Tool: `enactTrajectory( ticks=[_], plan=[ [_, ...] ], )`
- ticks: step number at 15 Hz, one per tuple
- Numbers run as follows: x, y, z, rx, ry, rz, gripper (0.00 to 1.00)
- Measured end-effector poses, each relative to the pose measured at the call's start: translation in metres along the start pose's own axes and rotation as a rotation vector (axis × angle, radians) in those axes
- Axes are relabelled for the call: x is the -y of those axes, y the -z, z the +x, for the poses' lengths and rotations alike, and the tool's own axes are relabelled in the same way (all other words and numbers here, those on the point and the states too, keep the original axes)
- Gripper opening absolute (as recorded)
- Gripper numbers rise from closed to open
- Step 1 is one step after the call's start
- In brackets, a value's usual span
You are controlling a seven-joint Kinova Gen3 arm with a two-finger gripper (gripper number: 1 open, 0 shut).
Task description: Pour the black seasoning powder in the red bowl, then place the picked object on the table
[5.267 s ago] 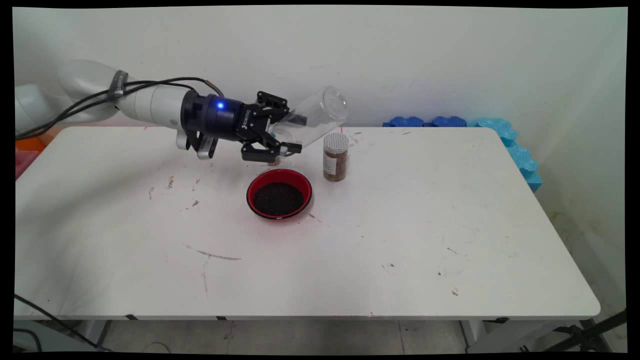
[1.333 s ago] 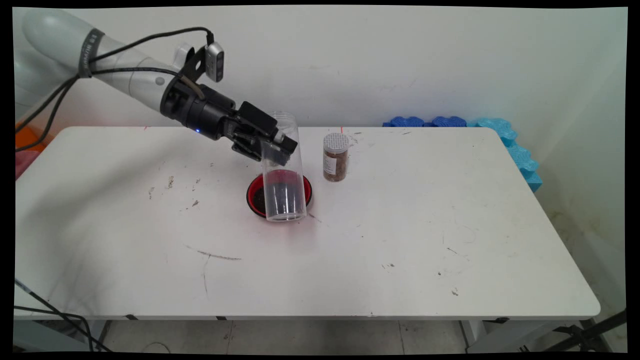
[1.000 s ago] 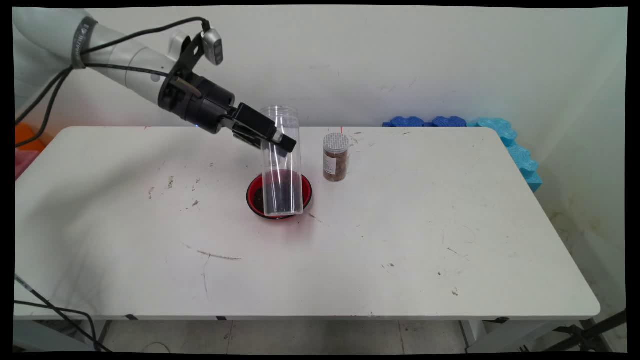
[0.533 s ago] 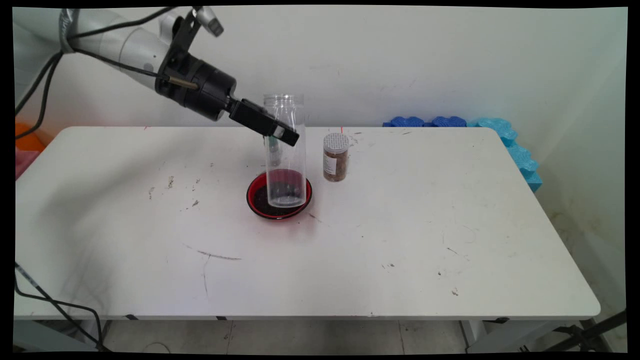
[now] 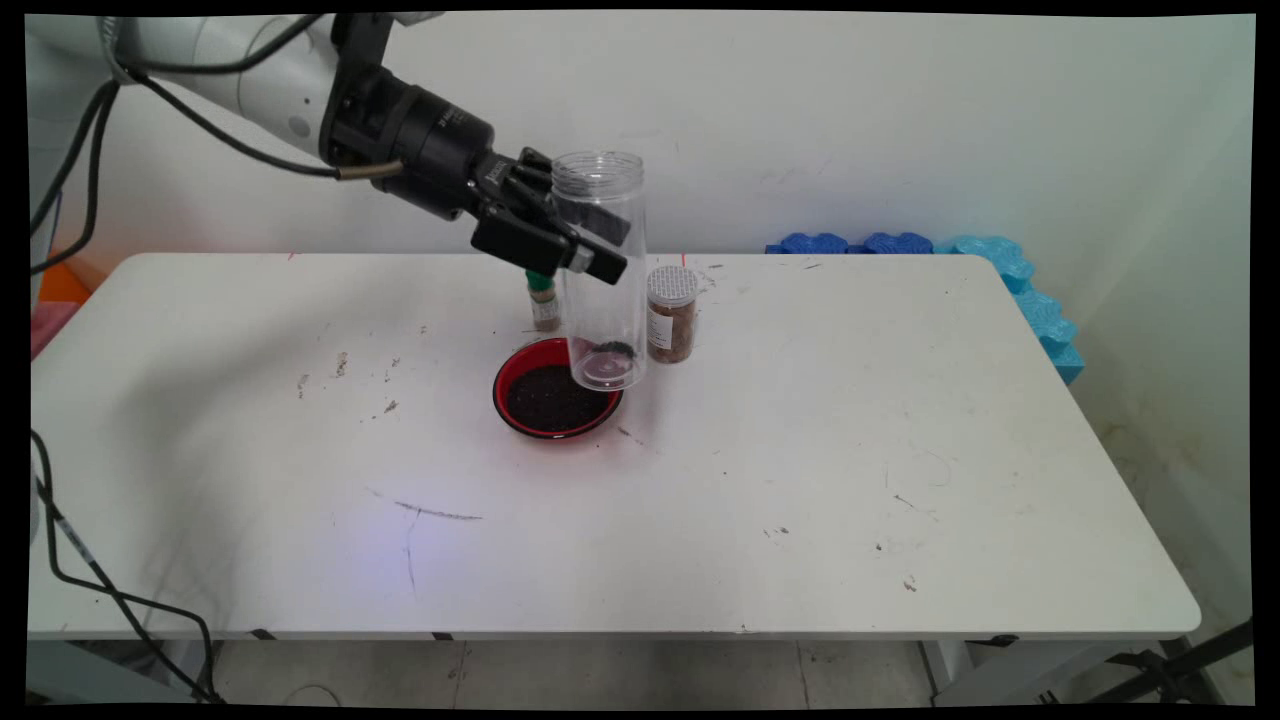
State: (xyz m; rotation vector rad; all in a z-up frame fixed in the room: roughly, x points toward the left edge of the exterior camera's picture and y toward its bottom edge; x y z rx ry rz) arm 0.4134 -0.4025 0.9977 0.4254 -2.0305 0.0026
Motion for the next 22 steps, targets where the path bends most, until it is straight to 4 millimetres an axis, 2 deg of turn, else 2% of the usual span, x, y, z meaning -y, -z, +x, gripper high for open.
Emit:
enactTrajectory(
  ticks=[3, 6, 11, 22],
  plan=[
    [-0.013, -0.009, 0.003, -0.011, -0.102, 0.005, 0.00],
    [-0.024, -0.021, -0.003, -0.016, -0.157, 0.006, 0.00],
    [-0.036, -0.046, -0.029, -0.009, -0.211, 0.012, 0.00],
    [-0.042, -0.090, -0.091, 0.034, -0.226, 0.022, 0.00]
  ],
)
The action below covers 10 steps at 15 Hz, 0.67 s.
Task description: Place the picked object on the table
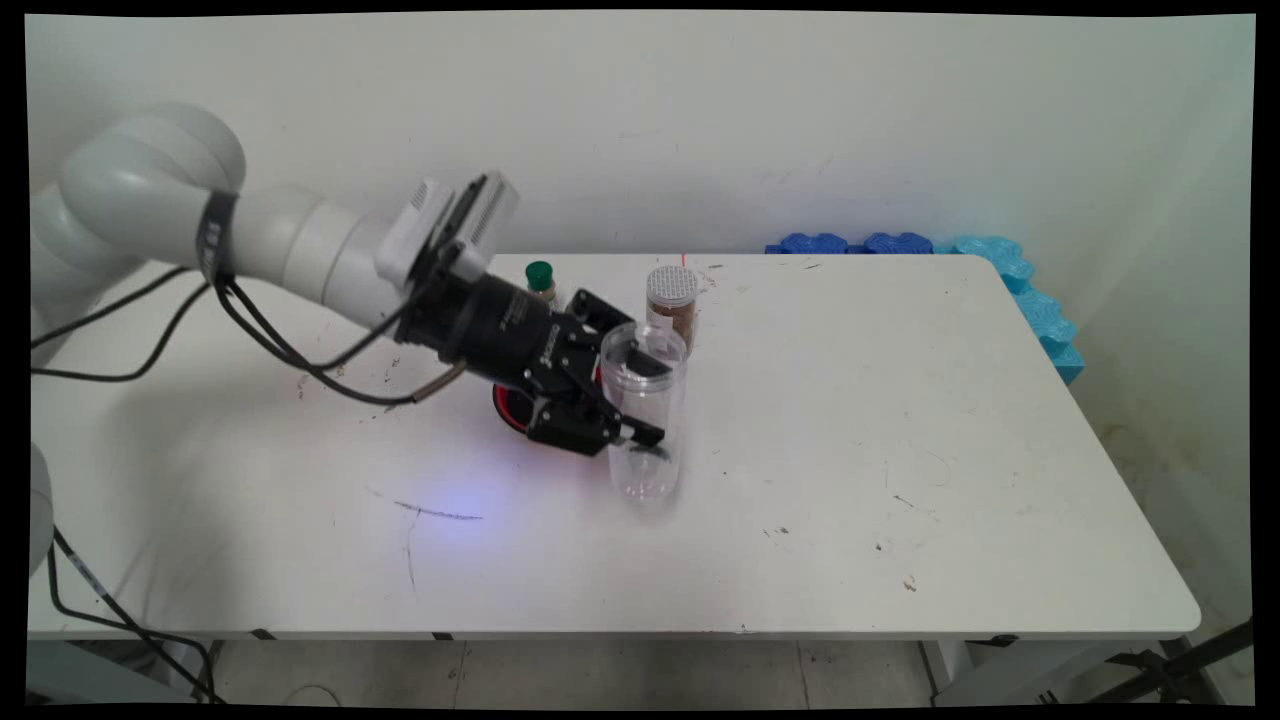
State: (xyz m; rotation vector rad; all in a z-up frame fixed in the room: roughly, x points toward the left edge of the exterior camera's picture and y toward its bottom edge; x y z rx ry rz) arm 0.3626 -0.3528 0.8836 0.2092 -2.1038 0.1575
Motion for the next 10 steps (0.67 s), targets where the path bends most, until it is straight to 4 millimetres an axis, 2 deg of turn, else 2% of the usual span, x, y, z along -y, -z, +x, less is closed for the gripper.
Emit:
enactTrajectory(
  ticks=[10],
  plan=[
    [-0.006, -0.023, -0.038, 0.006, 0.058, 0.022, 0.00]
  ],
)
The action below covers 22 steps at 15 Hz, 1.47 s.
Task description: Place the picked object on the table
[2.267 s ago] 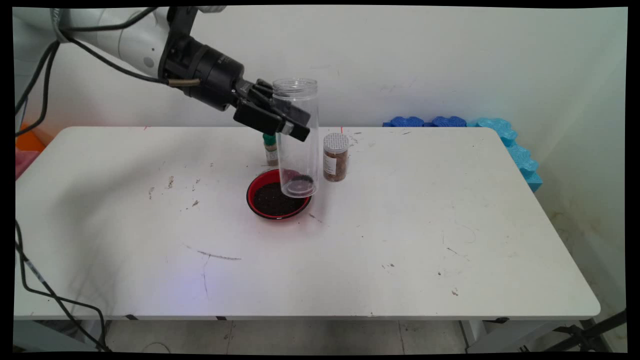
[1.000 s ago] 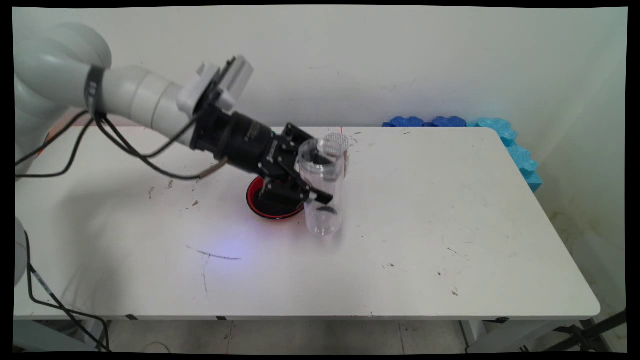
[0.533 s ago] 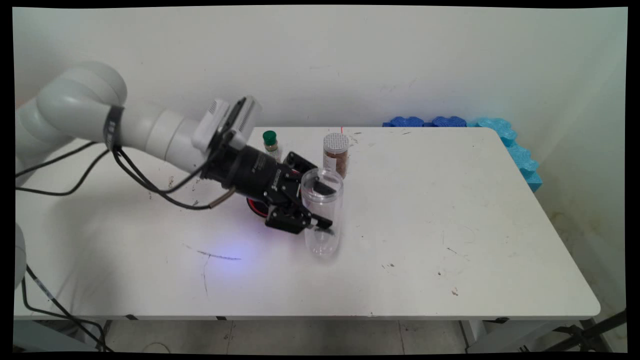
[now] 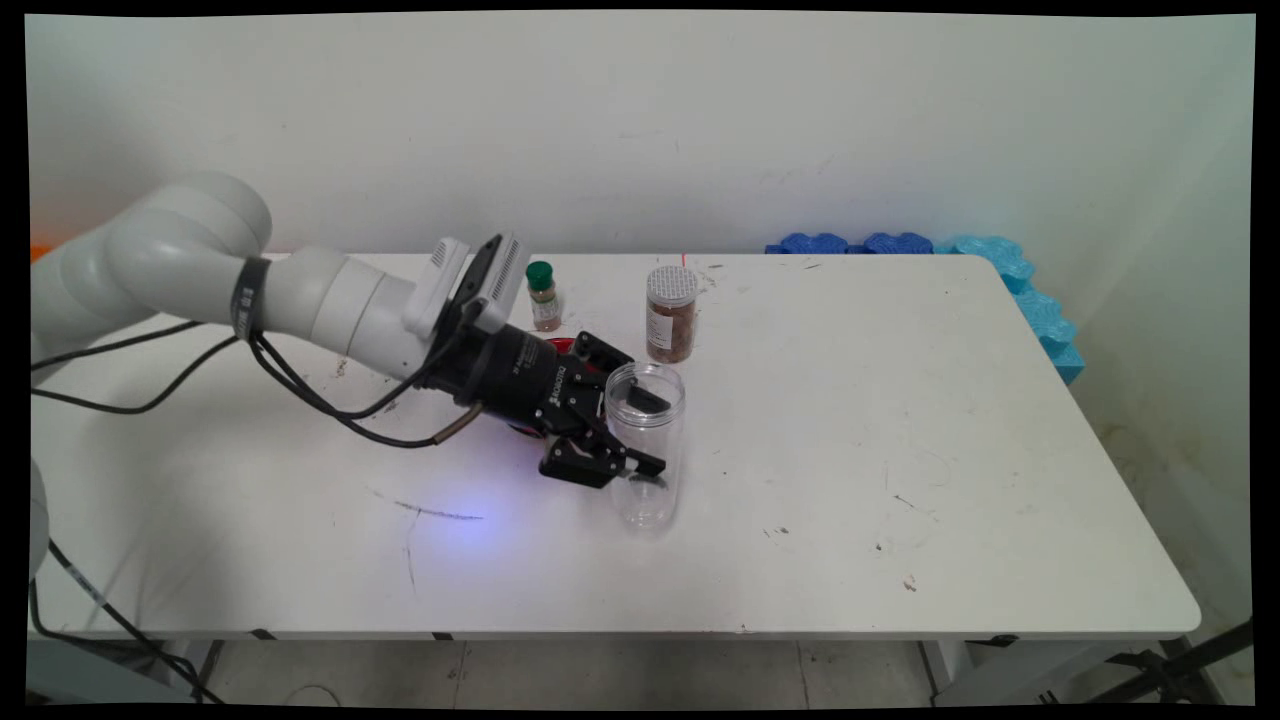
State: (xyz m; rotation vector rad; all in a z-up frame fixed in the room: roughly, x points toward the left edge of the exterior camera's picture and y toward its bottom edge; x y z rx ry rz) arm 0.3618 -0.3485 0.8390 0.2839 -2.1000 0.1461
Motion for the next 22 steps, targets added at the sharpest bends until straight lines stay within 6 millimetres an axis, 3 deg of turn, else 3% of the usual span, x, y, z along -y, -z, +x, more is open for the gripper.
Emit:
enactTrajectory(
  ticks=[6, 22],
  plan=[
    [0.000, -0.006, -0.018, -0.001, 0.028, 0.017, 0.00],
    [0.000, -0.010, -0.040, -0.005, 0.056, 0.039, 0.00]
  ],
)
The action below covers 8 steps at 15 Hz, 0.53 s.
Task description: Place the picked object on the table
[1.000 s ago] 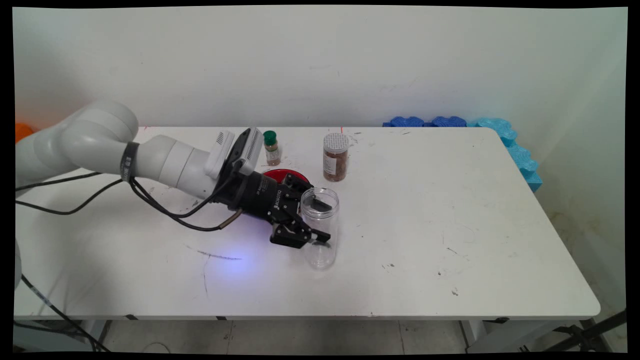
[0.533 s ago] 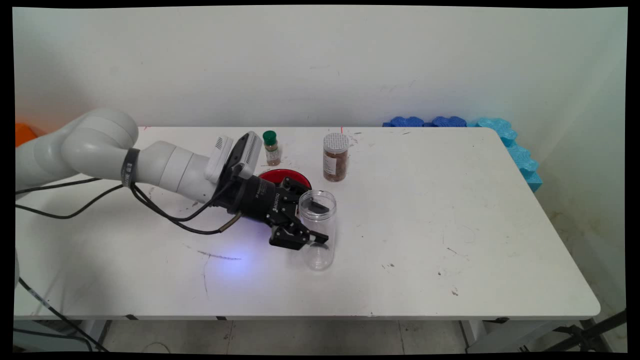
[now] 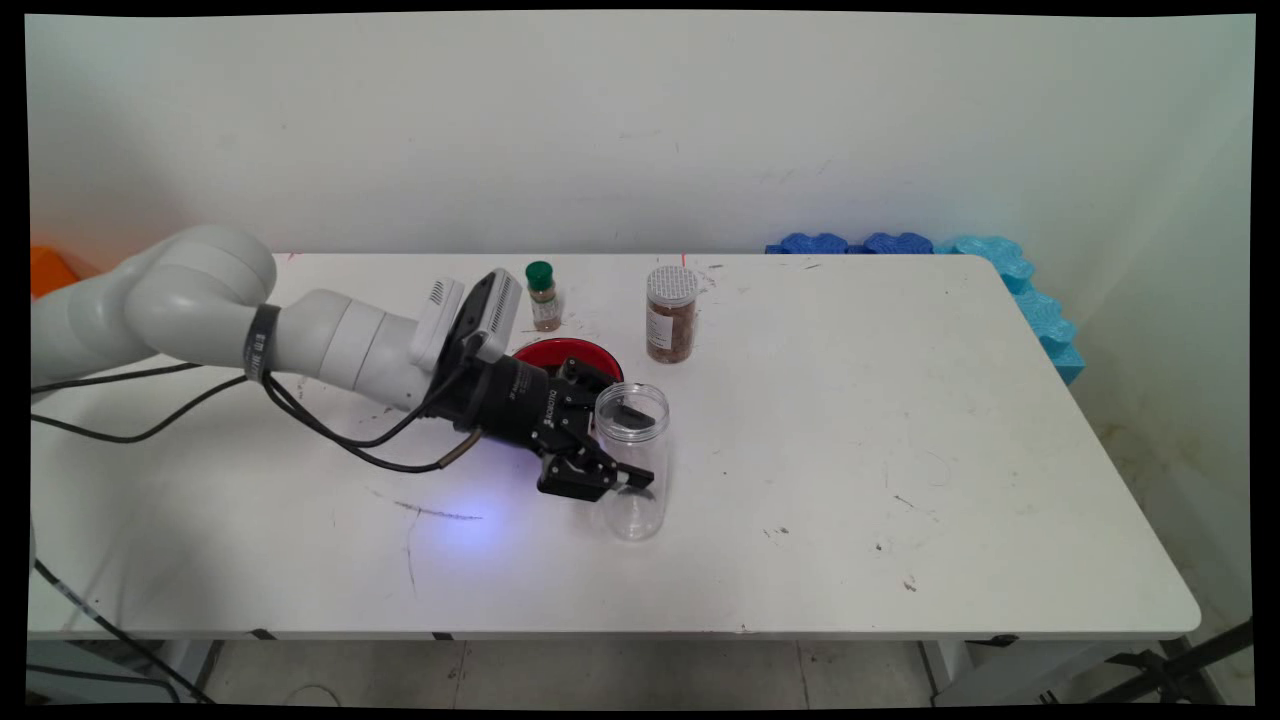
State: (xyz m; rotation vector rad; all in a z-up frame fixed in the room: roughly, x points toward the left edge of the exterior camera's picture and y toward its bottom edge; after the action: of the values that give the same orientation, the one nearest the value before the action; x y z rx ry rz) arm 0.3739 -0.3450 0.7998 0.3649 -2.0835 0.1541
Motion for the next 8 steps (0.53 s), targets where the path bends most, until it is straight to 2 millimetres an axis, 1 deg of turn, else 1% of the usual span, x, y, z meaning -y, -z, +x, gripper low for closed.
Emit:
enactTrajectory(
  ticks=[7, 8],
  plan=[
    [0.0005, -0.0019, -0.0036, -0.004, 0.006, 0.004, 0.00],
    [0.0007, -0.0019, -0.0039, -0.006, 0.009, 0.006, 1.00]
  ],
)
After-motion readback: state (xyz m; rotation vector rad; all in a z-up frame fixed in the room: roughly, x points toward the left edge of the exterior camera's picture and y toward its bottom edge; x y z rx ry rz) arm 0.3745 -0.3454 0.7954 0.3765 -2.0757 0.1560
